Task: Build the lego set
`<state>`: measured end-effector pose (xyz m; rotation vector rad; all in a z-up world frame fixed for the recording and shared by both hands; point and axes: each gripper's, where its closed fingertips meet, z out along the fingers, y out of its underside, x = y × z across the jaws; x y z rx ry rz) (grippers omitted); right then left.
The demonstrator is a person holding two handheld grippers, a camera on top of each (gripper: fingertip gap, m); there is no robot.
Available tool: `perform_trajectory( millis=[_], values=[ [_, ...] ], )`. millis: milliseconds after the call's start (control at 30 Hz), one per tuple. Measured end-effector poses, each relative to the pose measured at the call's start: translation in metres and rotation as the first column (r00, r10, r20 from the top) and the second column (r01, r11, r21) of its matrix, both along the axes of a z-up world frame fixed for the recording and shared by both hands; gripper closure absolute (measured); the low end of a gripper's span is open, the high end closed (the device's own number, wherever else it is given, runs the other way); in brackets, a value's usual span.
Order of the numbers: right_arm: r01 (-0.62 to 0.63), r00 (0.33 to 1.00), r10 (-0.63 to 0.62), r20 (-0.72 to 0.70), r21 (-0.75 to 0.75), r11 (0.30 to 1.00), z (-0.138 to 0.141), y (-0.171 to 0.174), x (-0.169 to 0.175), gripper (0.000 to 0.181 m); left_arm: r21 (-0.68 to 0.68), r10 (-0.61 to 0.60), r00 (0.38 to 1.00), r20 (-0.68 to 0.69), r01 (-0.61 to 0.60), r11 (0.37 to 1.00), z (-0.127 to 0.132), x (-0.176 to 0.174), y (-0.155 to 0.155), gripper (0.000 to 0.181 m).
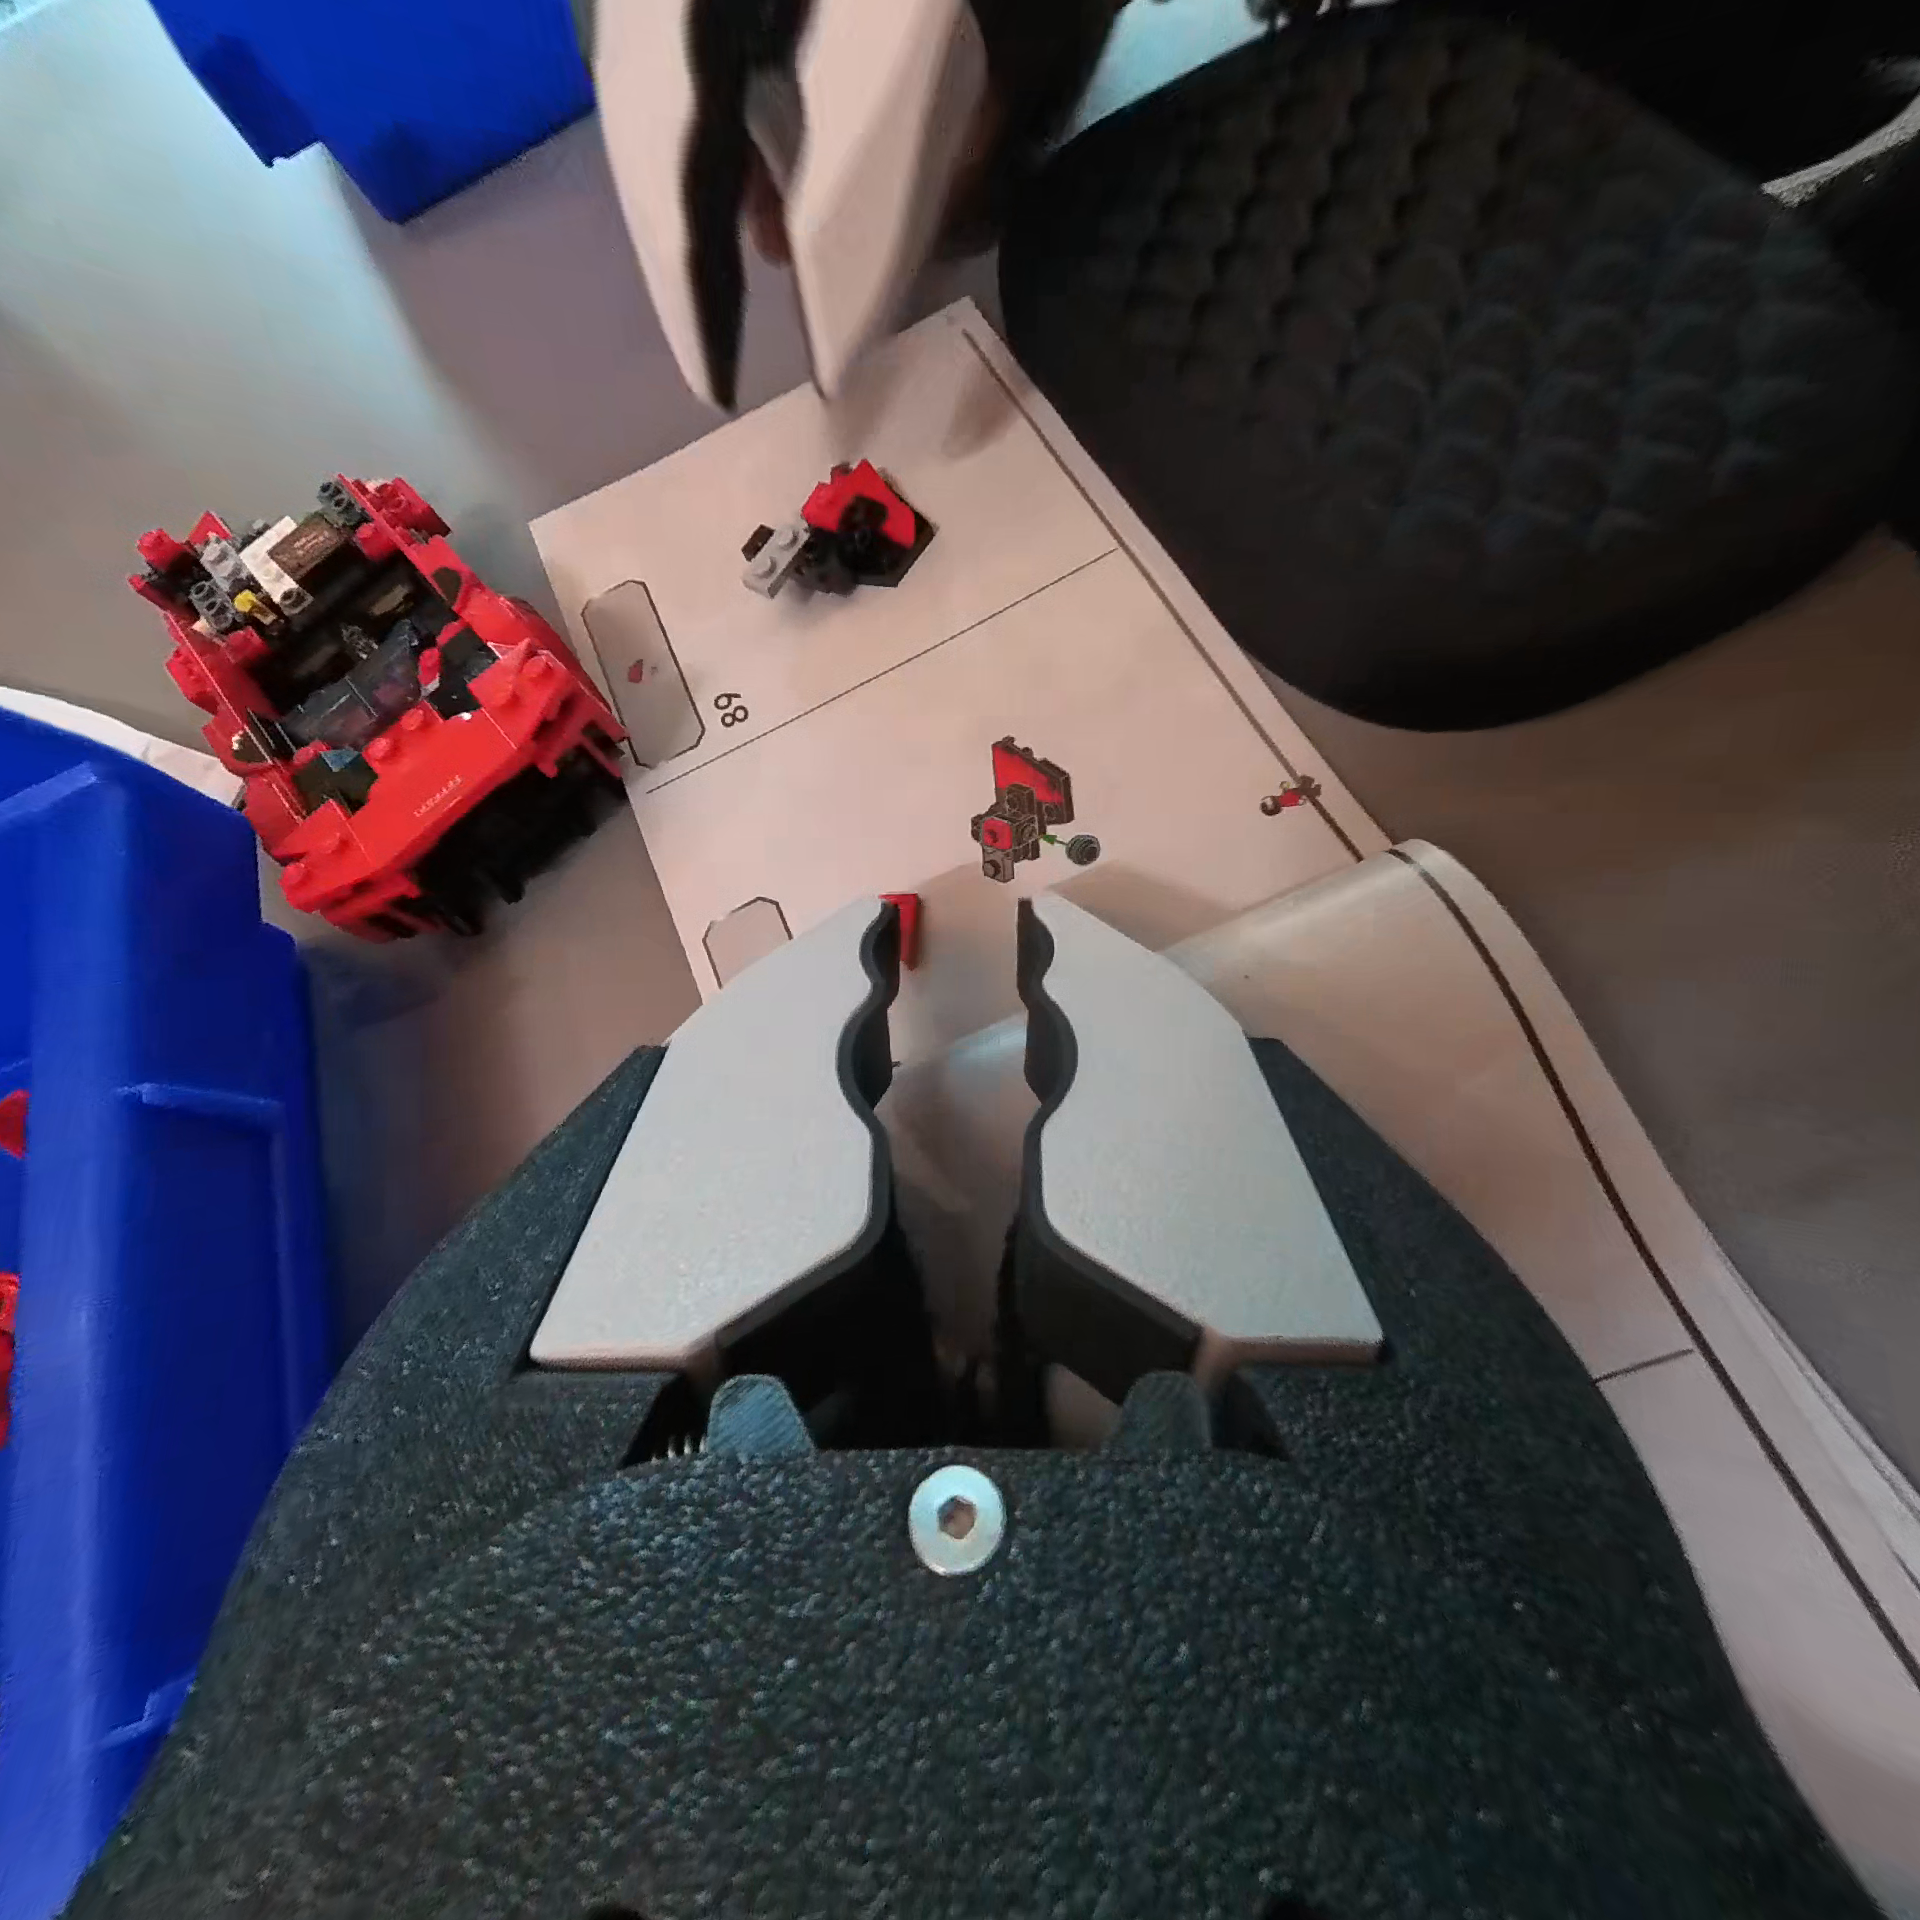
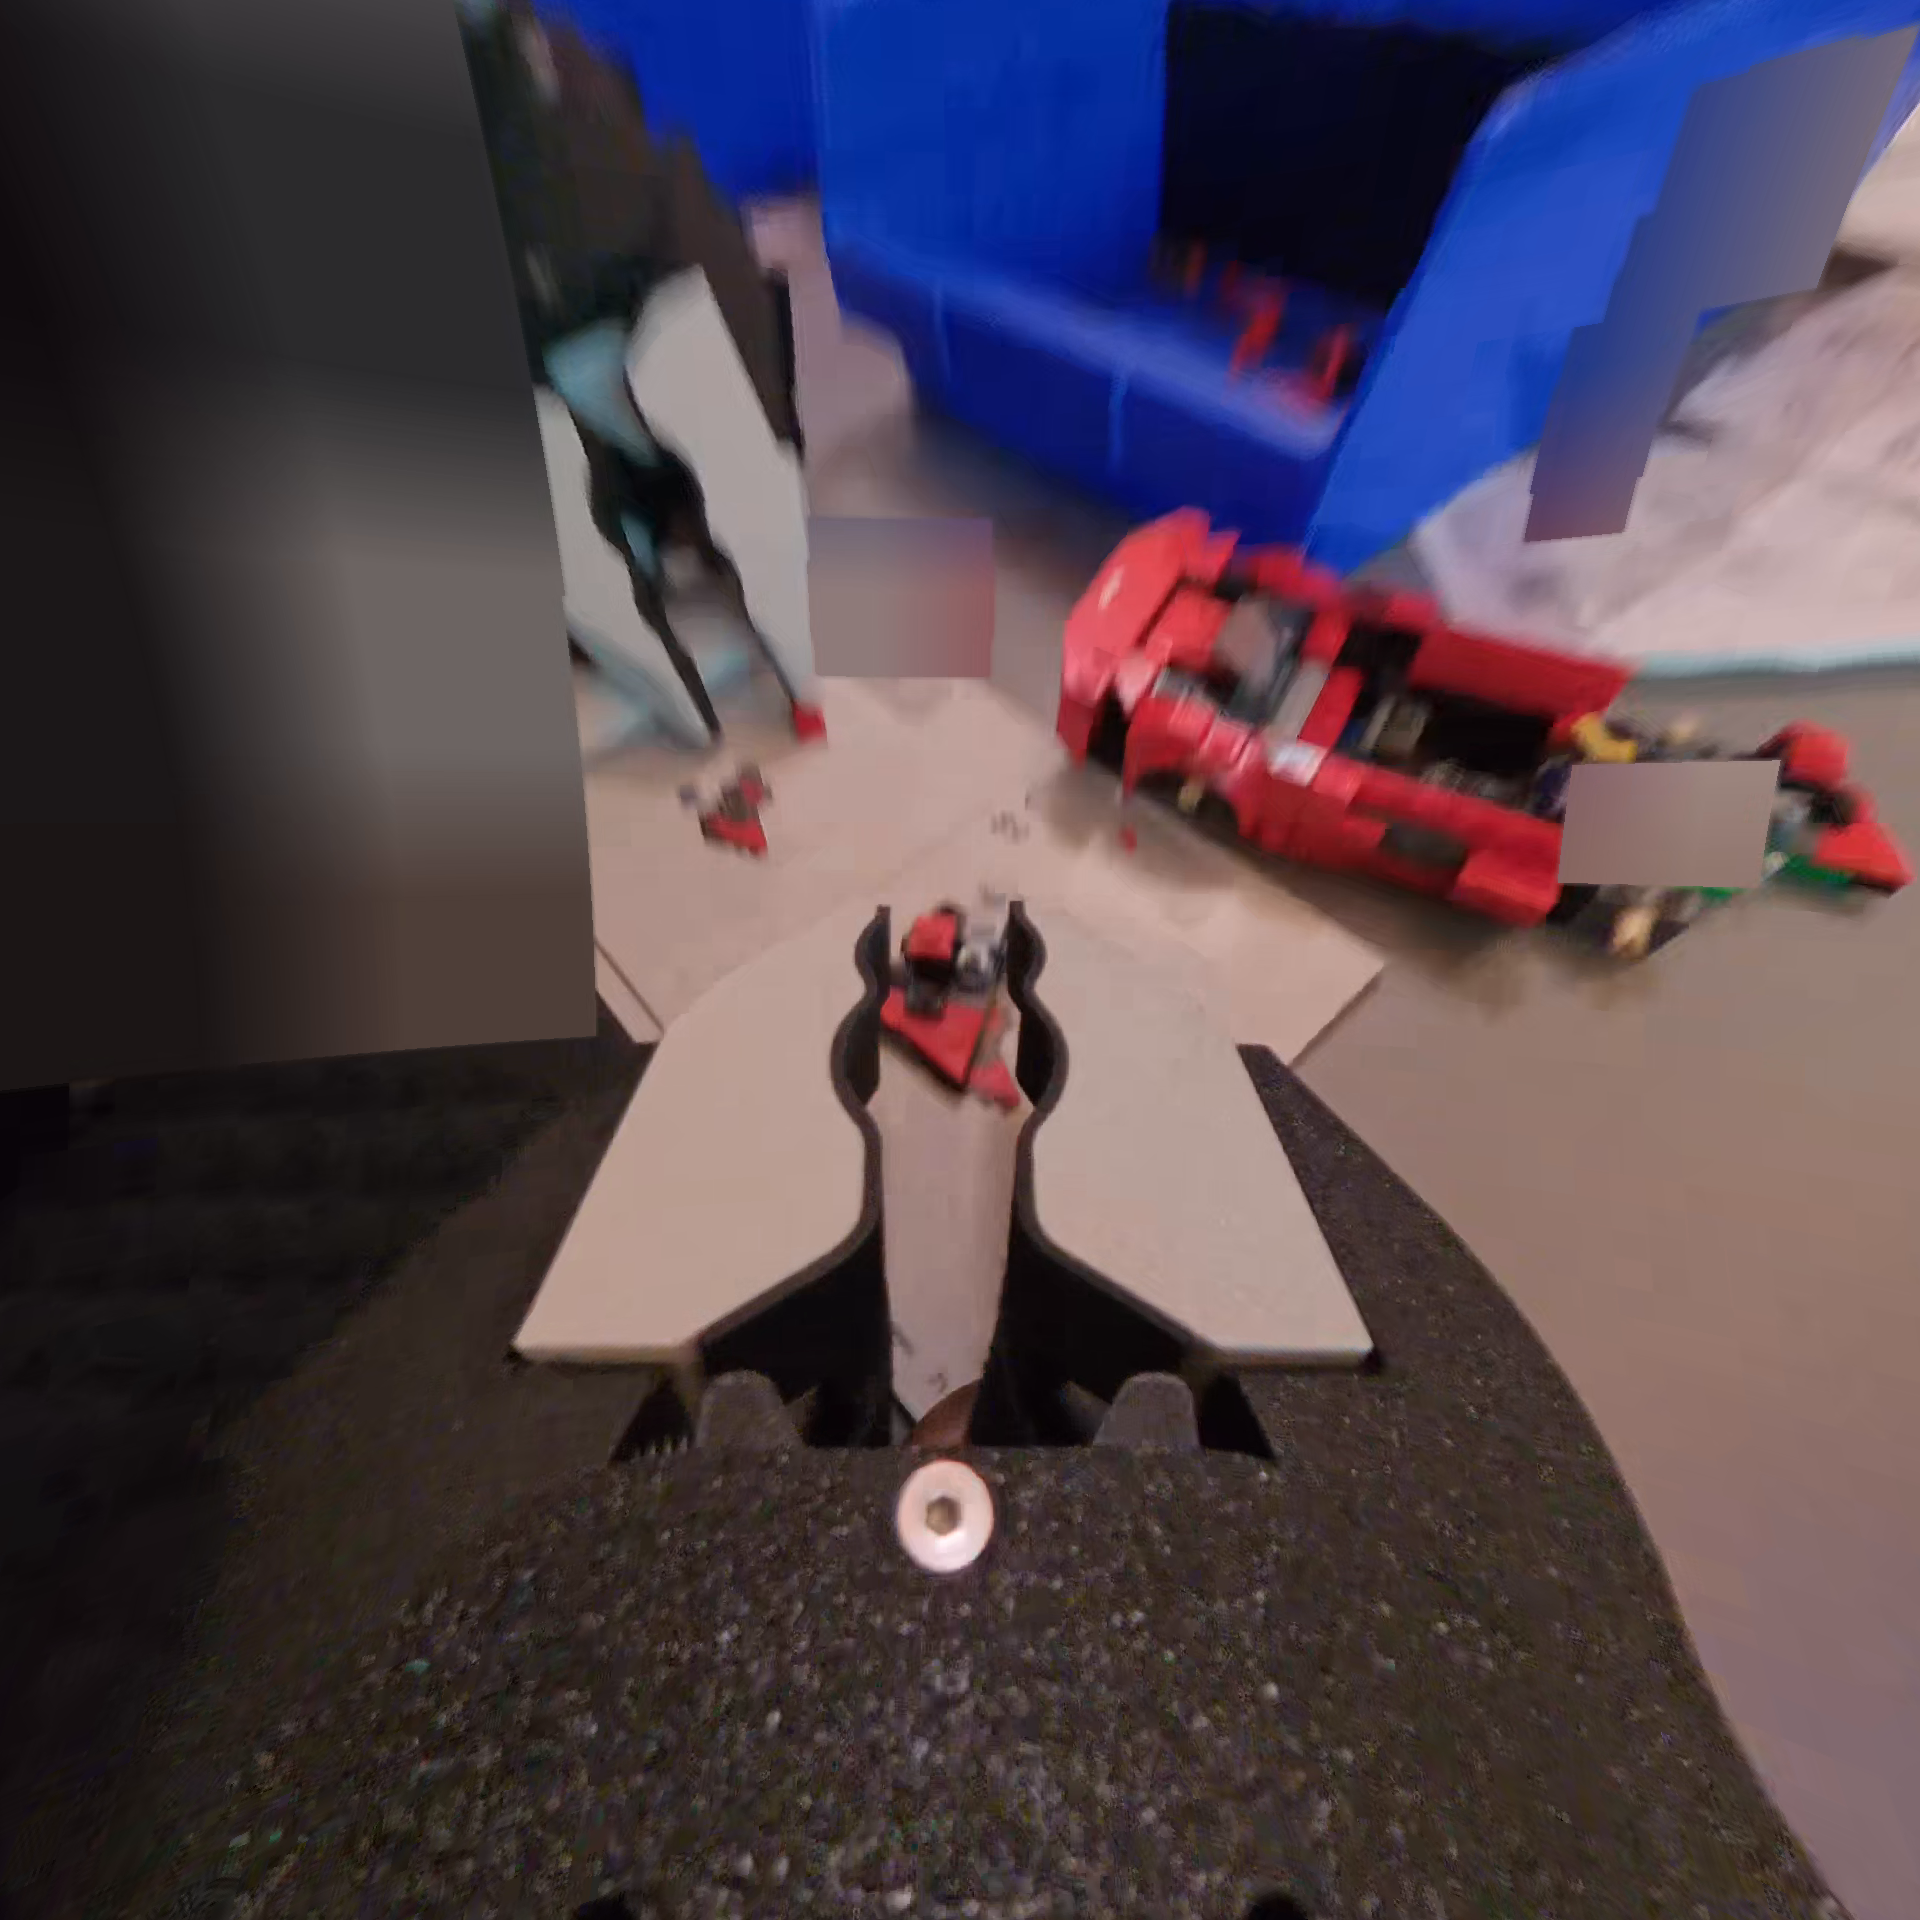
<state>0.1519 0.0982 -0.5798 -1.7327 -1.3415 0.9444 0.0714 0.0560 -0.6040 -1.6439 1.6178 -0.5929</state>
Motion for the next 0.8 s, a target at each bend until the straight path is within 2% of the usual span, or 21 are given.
perform_trajectory(
  millis=[33, 133, 267, 800],
  values=[
    [-0.01, 0.996, 0.009, 0.087, 0.012, 1.0, -0.011, -0.004, -0.001, 0.16, 0.002, 0.002, 1.0, -0.003, -0.002, 1.0, 0.0, 0.0, 0.0, 0.16],
    [0.014, 0.984, -0.029, 0.173, 0.09, 0.996, -0.014, -0.005, -0.005, 0.16, 0.007, 0.007, 1.0, 0.002, -0.007, 1.0, 0.0, 0.0, 0.001, 0.16],
    [0.048, 0.99, -0.063, 0.125, 0.117, 0.992, -0.001, -0.004, -0.007, 0.168, 0.013, 0.01, 1.0, 0.001, -0.01, 1.0, 0.0, 0.0, 0.001, 0.16],
    [0.043, 0.968, -0.088, 0.235, 0.191, 0.981, -0.018, -0.004, -0.004, 0.171, 0.017, 0.011, 1.0, -0.003, -0.011, 1.0, 0.0, 0.0, 0.002, 0.16]
  ],
)
